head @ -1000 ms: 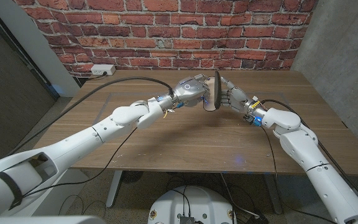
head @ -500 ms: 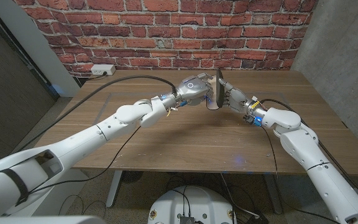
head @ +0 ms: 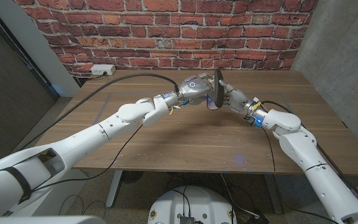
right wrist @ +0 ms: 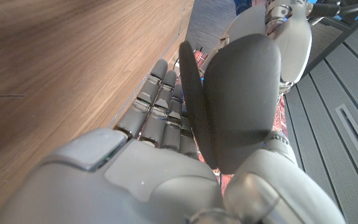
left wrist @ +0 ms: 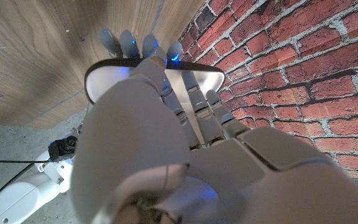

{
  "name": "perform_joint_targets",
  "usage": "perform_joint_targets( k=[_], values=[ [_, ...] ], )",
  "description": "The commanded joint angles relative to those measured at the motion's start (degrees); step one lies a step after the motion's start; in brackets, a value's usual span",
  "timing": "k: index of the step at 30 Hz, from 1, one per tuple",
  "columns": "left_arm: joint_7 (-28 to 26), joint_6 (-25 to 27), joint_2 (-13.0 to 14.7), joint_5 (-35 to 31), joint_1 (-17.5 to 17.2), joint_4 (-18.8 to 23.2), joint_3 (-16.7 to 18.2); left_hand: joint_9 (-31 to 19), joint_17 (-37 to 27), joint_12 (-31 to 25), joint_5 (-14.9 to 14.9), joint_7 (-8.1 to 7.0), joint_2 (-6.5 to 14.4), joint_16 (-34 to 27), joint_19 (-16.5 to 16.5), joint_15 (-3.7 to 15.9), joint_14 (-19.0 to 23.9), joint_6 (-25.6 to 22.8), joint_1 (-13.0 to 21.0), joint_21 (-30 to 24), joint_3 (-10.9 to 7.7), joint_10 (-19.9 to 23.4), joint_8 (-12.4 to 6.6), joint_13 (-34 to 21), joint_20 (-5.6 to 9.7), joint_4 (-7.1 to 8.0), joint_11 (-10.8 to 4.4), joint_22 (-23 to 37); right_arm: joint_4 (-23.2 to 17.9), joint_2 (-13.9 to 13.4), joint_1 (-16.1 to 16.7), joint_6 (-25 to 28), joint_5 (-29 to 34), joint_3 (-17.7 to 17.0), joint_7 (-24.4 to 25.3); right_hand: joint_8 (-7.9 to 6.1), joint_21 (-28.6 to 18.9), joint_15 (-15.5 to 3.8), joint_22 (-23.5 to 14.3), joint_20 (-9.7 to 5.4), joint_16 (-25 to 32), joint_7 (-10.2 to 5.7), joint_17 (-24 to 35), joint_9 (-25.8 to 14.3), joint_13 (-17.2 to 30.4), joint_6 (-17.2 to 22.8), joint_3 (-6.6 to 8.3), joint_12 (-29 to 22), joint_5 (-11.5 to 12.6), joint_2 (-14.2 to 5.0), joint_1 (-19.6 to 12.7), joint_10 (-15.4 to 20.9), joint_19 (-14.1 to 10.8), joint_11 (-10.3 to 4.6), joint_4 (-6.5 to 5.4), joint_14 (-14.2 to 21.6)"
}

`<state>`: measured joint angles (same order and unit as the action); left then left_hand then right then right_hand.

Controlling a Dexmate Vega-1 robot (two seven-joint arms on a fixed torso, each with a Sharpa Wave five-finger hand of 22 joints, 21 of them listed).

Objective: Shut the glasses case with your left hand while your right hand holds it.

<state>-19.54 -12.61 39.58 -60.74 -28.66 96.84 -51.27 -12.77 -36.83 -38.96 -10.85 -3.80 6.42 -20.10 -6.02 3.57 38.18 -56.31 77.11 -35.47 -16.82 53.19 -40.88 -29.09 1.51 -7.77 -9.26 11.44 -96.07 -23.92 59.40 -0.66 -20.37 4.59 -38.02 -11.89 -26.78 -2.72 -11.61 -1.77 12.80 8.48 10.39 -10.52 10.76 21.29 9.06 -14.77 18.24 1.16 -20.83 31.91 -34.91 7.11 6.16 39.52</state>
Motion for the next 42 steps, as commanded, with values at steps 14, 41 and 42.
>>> perform_joint_targets(
  k=[14,41,42],
  values=[
    [5.1,1.3,0.9,0.1,-0.6,4.3,1.0,0.2,-0.5,0.6,0.2,-0.55,0.4,0.9,0.1,10.23,0.5,-0.4,0.1,-0.6,0.27,2.0,0.54,-0.1,0.04,0.02,-1.39,0.2,6.6,3.2,-1.5,-2.3,-5.7,-0.1,-3.5,-0.88,-2.1,-1.72,-0.6,-1.29,0.4,0.60,0.3,-0.2,0.2,4.4,1.53,-0.6,-1.0,-2.29,-5.4,4.3,-3.2,-1.10,1.78,5.5],
    [7.7,2.0,2.5,-0.3,-2.6,7.3,2.7,0.8,-0.3,2.2,0.2,-0.96,0.5,3.5,0.8,9.93,-0.2,0.7,-0.9,-0.8,0.10,0.6,1.91,0.1,-0.95,0.57,-1.36,0.2,9.6,4.1,-3.1,-2.5,-7.1,0.5,-4.4,-0.83,-3.5,-3.10,-1.1,-2.33,0.3,0.58,0.3,-0.2,0.2,6.3,1.50,-0.7,-2.1,-2.73,-6.3,6.2,-4.6,-1.31,1.66,7.9],
    [8.2,2.1,2.8,-0.6,-2.7,7.9,2.8,0.7,-0.1,3.1,0.3,-1.12,0.1,4.3,1.1,9.78,-0.9,2.5,-2.0,-0.8,0.43,-1.6,2.74,0.2,-1.30,1.14,-1.44,0.3,9.7,4.1,-3.1,-2.5,-7.2,0.4,-4.4,-0.82,-3.5,-3.18,-1.1,-2.35,0.3,0.58,0.3,-0.2,0.2,6.4,1.50,-0.7,-2.2,-2.74,-6.3,6.3,-4.6,-1.31,1.67,8.0]
  ],
)
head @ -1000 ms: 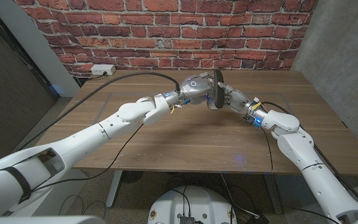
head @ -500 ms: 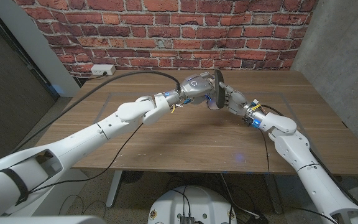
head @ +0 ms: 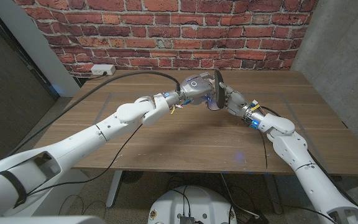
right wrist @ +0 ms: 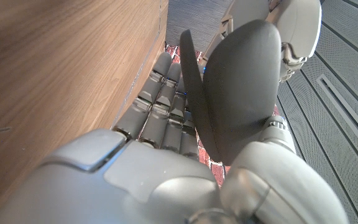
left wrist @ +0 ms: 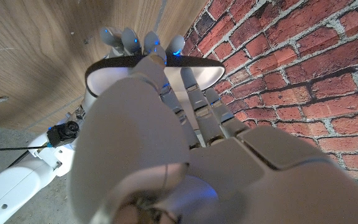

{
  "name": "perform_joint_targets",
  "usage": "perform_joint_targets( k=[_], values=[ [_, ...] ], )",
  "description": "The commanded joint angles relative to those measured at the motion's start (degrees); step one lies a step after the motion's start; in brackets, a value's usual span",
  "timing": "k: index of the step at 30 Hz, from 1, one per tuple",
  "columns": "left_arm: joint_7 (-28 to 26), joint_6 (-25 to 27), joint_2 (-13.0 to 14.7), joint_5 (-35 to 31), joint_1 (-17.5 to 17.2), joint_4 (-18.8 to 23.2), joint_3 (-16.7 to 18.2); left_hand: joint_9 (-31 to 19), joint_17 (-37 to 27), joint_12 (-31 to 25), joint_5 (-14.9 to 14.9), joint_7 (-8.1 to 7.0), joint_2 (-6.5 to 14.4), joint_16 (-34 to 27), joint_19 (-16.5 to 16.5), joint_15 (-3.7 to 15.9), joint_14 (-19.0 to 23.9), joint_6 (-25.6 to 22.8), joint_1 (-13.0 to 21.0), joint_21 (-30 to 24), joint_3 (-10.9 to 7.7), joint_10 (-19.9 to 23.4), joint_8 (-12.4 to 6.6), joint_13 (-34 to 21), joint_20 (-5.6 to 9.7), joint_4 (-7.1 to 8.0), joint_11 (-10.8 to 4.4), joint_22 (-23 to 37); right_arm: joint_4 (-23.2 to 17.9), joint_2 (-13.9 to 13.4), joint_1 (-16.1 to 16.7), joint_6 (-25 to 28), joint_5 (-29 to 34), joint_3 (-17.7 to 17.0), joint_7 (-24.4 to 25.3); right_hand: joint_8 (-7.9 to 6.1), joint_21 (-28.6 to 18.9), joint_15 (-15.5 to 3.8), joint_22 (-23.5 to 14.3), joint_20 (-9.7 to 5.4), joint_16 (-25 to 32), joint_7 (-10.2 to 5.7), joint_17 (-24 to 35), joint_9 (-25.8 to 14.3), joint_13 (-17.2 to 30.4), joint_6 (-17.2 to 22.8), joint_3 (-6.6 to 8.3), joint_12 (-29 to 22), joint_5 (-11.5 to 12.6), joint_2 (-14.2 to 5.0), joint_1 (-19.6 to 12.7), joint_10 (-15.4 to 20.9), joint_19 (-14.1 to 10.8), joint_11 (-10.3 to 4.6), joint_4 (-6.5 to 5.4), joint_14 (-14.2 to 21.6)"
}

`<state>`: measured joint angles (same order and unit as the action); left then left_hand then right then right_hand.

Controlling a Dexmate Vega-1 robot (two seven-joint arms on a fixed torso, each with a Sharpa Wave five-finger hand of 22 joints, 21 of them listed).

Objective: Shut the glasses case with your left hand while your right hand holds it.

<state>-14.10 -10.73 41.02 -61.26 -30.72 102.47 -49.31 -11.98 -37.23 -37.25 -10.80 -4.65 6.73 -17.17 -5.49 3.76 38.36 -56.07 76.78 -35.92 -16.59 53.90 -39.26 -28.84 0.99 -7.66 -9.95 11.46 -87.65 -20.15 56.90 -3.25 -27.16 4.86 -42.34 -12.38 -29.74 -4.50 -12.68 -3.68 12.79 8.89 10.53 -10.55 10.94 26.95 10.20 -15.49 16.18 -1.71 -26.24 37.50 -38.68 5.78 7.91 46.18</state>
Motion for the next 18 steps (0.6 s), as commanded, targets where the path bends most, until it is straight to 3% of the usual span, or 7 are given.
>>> perform_joint_targets(
  k=[1,5,7,9,10,18],
  values=[
    [3.6,0.2,1.7,-0.2,-0.6,2.8,1.0,0.0,0.5,1.7,0.3,-0.15,-0.6,1.9,0.9,9.41,-1.7,3.3,-2.5,-0.3,0.51,-3.0,1.68,-0.1,-0.82,1.37,-1.04,0.2,1.4,0.3,-0.7,-0.1,-0.4,0.2,-0.1,-0.31,-0.6,-1.37,-0.1,-0.47,0.3,0.15,0.2,-0.2,0.0,0.7,0.35,0.0,-0.1,0.13,-0.9,0.7,-0.9,0.01,-0.08,1.3],
    [5.0,-0.5,2.6,-0.3,-0.8,4.0,1.5,0.5,1.9,5.4,0.3,0.00,-2.5,4.6,2.1,8.90,-4.0,6.7,-10.7,0.0,3.63,-6.6,3.64,2.7,-0.64,5.64,-1.41,0.1,1.8,0.5,-0.8,-0.4,-0.5,0.1,-0.2,-0.31,-0.7,-1.36,-0.1,-0.61,0.4,0.17,0.2,-0.2,0.0,0.9,0.33,0.1,-0.2,0.15,-1.0,0.8,-1.1,0.01,-0.07,1.7],
    [4.9,-0.7,3.0,-0.6,-1.1,4.5,1.7,0.9,2.7,7.4,-0.2,-0.24,-3.7,5.6,2.6,8.91,-5.5,7.9,-14.7,0.2,5.21,-8.4,4.94,4.4,-0.56,7.74,-1.01,0.1,1.8,0.5,-0.7,-0.1,-0.8,0.0,-0.1,-0.27,-0.7,-1.38,-0.1,-0.62,0.3,0.15,0.2,-0.2,0.0,1.0,0.31,0.1,-0.3,0.16,-1.1,0.9,-1.0,-0.04,-0.06,1.7],
    [5.7,-0.5,3.4,-1.0,-1.4,5.4,2.1,1.0,3.1,8.6,-0.4,-0.35,-4.2,6.0,3.1,8.64,-6.4,8.6,-16.5,0.3,5.95,-9.6,5.67,5.1,-0.78,8.70,-0.72,0.1,2.4,0.6,-1.0,-0.7,-0.8,0.0,-0.5,-0.24,-0.8,-1.45,-0.1,-0.70,0.3,0.13,0.2,-0.2,0.0,1.0,0.30,0.1,-0.4,0.18,-1.1,1.0,-1.1,-0.03,-0.06,1.7],
    [5.5,-0.4,3.6,-1.5,-1.6,5.8,2.2,1.1,3.5,10.0,-0.7,-0.39,-5.0,6.2,3.7,8.56,-7.7,9.5,-19.0,0.5,7.07,-11.1,6.52,5.9,-1.21,10.06,-0.34,0.1,2.5,0.7,-1.0,-0.6,-0.9,0.0,-0.5,-0.25,-0.8,-1.46,-0.1,-0.76,0.2,0.09,0.2,-0.2,0.0,1.1,0.28,0.1,-0.4,0.19,-1.2,0.9,-1.1,-0.04,-0.06,1.7],
    [5.6,0.8,4.9,-3.3,-3.0,8.1,3.7,1.1,4.1,12.1,-1.6,-1.08,-5.6,6.5,4.6,8.10,-10.5,12.1,-21.3,0.9,8.22,-14.3,8.55,6.9,-1.67,11.46,0.24,0.1,3.5,1.2,-1.4,-1.4,-1.3,0.0,-0.9,-0.18,-1.0,-1.67,0.0,-0.89,0.1,0.04,0.2,-0.2,0.0,1.3,0.18,0.2,-0.6,0.29,-1.3,1.2,-1.2,-0.04,-0.07,1.9]
  ],
)
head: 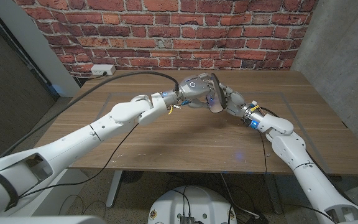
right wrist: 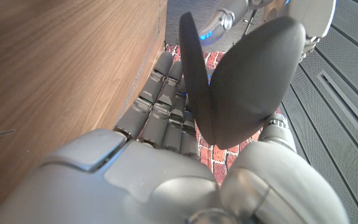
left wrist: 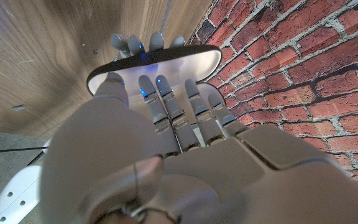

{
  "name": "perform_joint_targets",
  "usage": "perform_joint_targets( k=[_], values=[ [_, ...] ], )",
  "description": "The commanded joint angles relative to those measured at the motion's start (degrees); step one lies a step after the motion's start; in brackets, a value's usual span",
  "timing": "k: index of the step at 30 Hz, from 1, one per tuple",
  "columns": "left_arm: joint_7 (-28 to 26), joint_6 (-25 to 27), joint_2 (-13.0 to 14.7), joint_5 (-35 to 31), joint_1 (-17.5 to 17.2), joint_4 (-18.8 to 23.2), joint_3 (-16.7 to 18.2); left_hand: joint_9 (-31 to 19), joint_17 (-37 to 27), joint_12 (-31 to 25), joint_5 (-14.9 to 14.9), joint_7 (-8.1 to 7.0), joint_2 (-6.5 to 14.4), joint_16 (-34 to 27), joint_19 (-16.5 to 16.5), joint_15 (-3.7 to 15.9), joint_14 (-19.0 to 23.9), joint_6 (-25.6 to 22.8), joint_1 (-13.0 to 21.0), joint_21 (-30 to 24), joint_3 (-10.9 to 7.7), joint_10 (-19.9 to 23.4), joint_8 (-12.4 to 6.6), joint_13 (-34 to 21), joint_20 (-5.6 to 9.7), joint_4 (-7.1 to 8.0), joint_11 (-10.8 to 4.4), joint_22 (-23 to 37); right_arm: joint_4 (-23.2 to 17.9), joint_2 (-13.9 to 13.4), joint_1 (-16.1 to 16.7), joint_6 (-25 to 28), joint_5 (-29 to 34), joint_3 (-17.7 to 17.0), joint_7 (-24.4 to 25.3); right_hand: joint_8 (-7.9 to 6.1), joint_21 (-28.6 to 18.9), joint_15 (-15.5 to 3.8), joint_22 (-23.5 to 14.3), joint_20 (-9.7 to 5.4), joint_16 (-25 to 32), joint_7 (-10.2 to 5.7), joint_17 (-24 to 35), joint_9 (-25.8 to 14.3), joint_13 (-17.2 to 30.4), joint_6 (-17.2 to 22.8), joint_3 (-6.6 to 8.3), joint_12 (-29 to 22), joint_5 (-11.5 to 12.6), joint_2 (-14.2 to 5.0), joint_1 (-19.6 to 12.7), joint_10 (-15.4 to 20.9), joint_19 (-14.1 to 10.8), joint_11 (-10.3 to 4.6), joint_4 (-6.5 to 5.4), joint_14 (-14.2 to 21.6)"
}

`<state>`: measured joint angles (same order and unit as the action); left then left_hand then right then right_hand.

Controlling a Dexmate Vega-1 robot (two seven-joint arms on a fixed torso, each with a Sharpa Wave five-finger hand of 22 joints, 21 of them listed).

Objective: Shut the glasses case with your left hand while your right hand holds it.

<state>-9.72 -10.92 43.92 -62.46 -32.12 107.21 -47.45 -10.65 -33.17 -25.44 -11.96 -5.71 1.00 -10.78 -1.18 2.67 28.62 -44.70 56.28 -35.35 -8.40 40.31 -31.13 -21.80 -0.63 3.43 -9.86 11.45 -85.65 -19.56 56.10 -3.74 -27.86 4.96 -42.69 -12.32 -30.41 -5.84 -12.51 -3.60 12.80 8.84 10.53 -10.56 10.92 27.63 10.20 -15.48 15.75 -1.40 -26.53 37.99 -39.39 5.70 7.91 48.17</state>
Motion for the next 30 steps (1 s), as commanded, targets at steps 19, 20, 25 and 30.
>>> perform_joint_targets(
  k=[19,20,25,30],
  values=[
    [2.5,1.4,6.2,-0.3,-6.5,11.0,8.7,-0.6,1.1,4.5,-2.0,-1.92,-1.2,0.1,4.3,5.99,-9.2,9.5,-9.9,1.8,4.47,-10.3,5.73,-0.2,-2.04,5.26,2.23,0.3,1.7,1.6,-0.2,-1.0,-1.8,-1.2,0.8,-0.14,-0.7,-0.85,-0.2,-1.52,-0.1,-0.05,0.2,-0.2,0.0,1.3,0.18,0.3,-0.4,0.15,-2.0,1.4,-0.8,-0.15,0.23,0.5],
    [2.2,1.4,6.4,-0.4,-6.9,11.4,9.1,-0.7,1.1,4.5,-2.0,-1.96,-1.2,0.1,4.4,5.82,-9.4,9.8,-10.2,1.8,4.61,-10.3,5.86,-0.2,-2.03,5.36,2.23,0.3,2.0,1.6,-0.3,-1.2,-1.8,-1.3,0.7,-0.13,-0.7,-0.88,-0.1,-1.52,-0.1,-0.07,0.2,-0.2,0.0,1.3,0.17,0.3,-0.4,0.17,-2.0,1.5,-0.8,-0.20,0.24,0.5],
    [0.4,1.9,7.3,-0.7,-9.1,13.0,11.3,-0.7,1.3,4.8,-2.2,-1.59,-1.3,0.0,4.6,5.59,-9.7,10.4,-11.0,1.8,5.06,-10.9,6.23,-0.2,-2.19,5.58,2.25,0.3,2.3,2.0,-0.2,-1.1,-2.1,-1.4,1.1,-0.16,-1.0,-1.26,-0.1,-1.72,0.0,-0.14,0.2,-0.2,0.0,1.7,0.20,0.3,-0.5,0.17,-2.4,2.0,-1.1,-0.32,0.32,1.2],
    [-2.7,2.4,8.1,-0.8,-11.4,14.3,13.5,-0.7,1.3,5.0,-2.3,-1.64,-1.4,-0.2,4.5,5.68,-9.7,10.4,-11.4,1.8,5.33,-11.0,6.31,-0.2,-2.29,5.63,2.16,0.3,2.4,2.0,-0.3,-1.1,-1.8,-1.4,1.6,-0.17,-1.2,-1.74,-0.1,-1.94,0.0,-0.26,0.1,-0.2,0.0,2.2,0.35,0.3,-0.5,0.13,-3.2,2.4,-1.4,-0.45,0.57,1.8]
  ],
)
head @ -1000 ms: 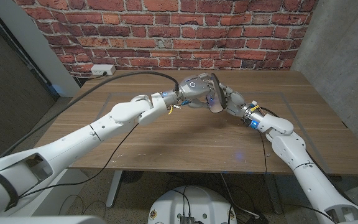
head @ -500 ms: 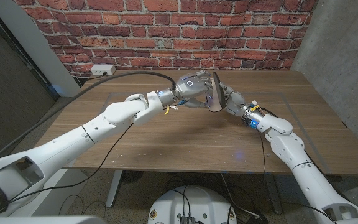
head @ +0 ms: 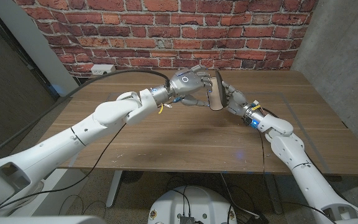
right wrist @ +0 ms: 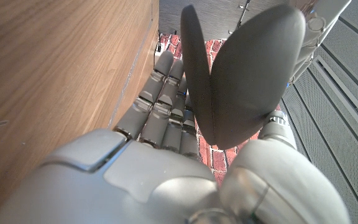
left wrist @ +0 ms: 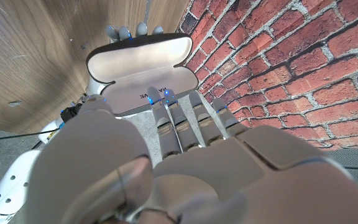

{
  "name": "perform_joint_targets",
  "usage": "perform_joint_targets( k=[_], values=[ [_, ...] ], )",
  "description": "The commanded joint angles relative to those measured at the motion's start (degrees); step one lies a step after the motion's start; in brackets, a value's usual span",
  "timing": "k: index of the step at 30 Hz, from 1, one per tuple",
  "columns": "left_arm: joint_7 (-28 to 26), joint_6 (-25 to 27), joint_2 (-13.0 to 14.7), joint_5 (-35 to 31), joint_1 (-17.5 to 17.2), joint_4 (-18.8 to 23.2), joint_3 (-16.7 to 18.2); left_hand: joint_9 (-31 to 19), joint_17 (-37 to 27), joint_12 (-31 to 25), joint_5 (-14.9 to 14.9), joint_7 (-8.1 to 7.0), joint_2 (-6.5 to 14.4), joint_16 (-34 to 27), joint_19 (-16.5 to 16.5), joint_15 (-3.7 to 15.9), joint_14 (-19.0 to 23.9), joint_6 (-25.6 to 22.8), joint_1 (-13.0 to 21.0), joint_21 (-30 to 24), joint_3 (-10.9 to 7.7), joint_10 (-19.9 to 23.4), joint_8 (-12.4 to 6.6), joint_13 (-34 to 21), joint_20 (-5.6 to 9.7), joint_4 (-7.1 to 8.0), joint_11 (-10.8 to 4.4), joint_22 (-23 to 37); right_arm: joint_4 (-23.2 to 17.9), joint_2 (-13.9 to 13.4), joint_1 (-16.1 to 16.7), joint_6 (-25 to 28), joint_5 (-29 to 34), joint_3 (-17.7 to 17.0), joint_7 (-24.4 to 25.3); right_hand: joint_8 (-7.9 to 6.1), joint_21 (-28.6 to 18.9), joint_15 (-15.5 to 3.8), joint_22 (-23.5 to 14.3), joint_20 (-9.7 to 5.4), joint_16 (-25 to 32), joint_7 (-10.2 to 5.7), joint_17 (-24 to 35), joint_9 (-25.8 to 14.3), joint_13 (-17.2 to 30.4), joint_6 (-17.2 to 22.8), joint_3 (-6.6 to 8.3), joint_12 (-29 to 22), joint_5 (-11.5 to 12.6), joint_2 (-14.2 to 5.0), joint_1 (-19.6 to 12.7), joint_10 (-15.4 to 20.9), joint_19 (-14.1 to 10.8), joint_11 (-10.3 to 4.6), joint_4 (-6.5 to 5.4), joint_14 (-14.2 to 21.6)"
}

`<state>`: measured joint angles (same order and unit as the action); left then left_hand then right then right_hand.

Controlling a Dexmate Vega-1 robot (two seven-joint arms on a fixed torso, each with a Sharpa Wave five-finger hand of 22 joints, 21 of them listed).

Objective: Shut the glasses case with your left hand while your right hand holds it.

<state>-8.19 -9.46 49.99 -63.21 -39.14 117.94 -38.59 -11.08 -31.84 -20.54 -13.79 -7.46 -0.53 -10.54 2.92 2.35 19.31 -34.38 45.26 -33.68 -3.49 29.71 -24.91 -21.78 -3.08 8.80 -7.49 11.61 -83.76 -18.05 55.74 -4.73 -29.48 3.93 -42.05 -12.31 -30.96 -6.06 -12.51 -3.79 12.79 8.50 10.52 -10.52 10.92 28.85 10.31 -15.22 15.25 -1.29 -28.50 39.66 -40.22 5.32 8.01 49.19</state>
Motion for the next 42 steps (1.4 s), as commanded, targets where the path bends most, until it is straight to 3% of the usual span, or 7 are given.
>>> perform_joint_targets(
  k=[1,12,15,27,34,42],
  values=[
    [-4.6,0.9,2.1,0.2,-4.8,3.8,5.1,-0.3,0.1,0.1,-0.5,-0.08,0.1,-0.5,0.4,6.00,-0.4,0.0,-0.5,0.2,0.48,-0.3,0.10,-0.2,0.20,0.26,-0.19,0.1,0.4,0.6,0.1,0.2,-0.2,-0.4,1.2,-0.18,-0.7,-1.65,-0.1,-1.82,0.0,0.05,0.1,-0.3,0.0,1.0,0.28,0.0,0.0,0.04,-1.3,0.8,-0.5,-0.10,0.52,0.9],
    [-9.6,-0.8,2.2,2.0,-7.4,3.8,8.5,-0.4,0.4,-0.3,-1.0,0.26,0.2,-1.1,0.0,6.44,0.4,-1.6,-0.9,0.0,0.90,1.0,-0.27,-0.2,0.37,-0.03,-0.59,0.1,-0.7,0.4,0.0,-0.1,1.2,-0.1,2.7,-0.08,-1.7,-3.82,-0.2,-3.65,-0.1,-1.14,0.1,-0.3,0.1,2.3,1.54,0.1,0.3,-0.13,-6.6,2.6,-1.3,-1.63,1.83,2.7],
    [-10.5,-1.2,2.0,2.0,-7.7,3.6,8.9,-0.4,0.5,-0.4,-1.1,0.40,0.3,-1.2,-0.2,6.58,0.7,-1.9,-0.9,0.0,0.95,1.3,-0.36,-0.2,0.42,-0.11,-0.70,0.1,-1.2,0.4,0.2,-0.3,1.8,-0.1,3.5,-0.08,-2.1,-4.83,-0.4,-5.11,0.1,-1.73,0.1,-0.4,0.1,2.8,1.94,0.1,0.6,-0.19,-8.5,3.3,-1.4,-2.31,1.93,3.8],
    [-11.2,-2.7,1.6,2.5,-8.3,3.0,10.1,-0.4,0.8,-0.5,-1.5,0.41,0.5,-1.3,-0.4,6.78,1.0,-2.7,-0.9,-0.1,1.08,1.8,-0.49,-0.2,0.67,-0.37,-0.58,0.1,-2.3,0.8,0.7,-0.5,3.2,-0.1,5.8,-0.42,-5.0,-7.00,-1.6,-8.36,1.6,-3.88,1.5,-0.5,0.2,6.5,4.04,-0.5,1.6,-2.02,-16.8,7.6,-3.1,-4.44,1.66,8.5],
    [-11.3,-3.2,1.4,2.4,-8.5,2.7,10.5,-0.4,1.0,-0.5,-1.7,0.78,0.6,-1.3,-0.4,6.83,1.0,-3.4,-0.9,-0.1,1.18,1.9,-0.65,-0.2,0.63,-0.47,-0.77,0.1,-2.8,1.6,1.0,-1.2,4.0,-0.2,7.3,-1.03,-9.5,-7.38,-4.6,-8.40,4.0,-5.77,3.5,-0.6,1.3,11.8,5.29,-2.2,1.9,-3.56,-24.9,13.0,-4.2,-5.84,1.66,14.4],
    [-11.9,-3.8,1.1,2.4,-8.5,2.3,10.7,-0.4,1.2,-0.4,-1.9,1.08,0.7,-1.4,-0.4,6.90,1.1,-3.9,-0.9,0.0,1.28,1.9,-0.73,-0.2,0.63,-0.56,-0.98,0.1,-3.6,1.9,1.4,-2.0,4.8,-0.5,8.4,-1.91,-15.0,-7.45,-7.2,-8.24,7.5,-6.96,6.6,-1.3,3.0,17.7,4.25,-5.0,1.0,-4.10,-29.9,19.8,-5.5,-6.99,0.90,20.3]
  ],
)
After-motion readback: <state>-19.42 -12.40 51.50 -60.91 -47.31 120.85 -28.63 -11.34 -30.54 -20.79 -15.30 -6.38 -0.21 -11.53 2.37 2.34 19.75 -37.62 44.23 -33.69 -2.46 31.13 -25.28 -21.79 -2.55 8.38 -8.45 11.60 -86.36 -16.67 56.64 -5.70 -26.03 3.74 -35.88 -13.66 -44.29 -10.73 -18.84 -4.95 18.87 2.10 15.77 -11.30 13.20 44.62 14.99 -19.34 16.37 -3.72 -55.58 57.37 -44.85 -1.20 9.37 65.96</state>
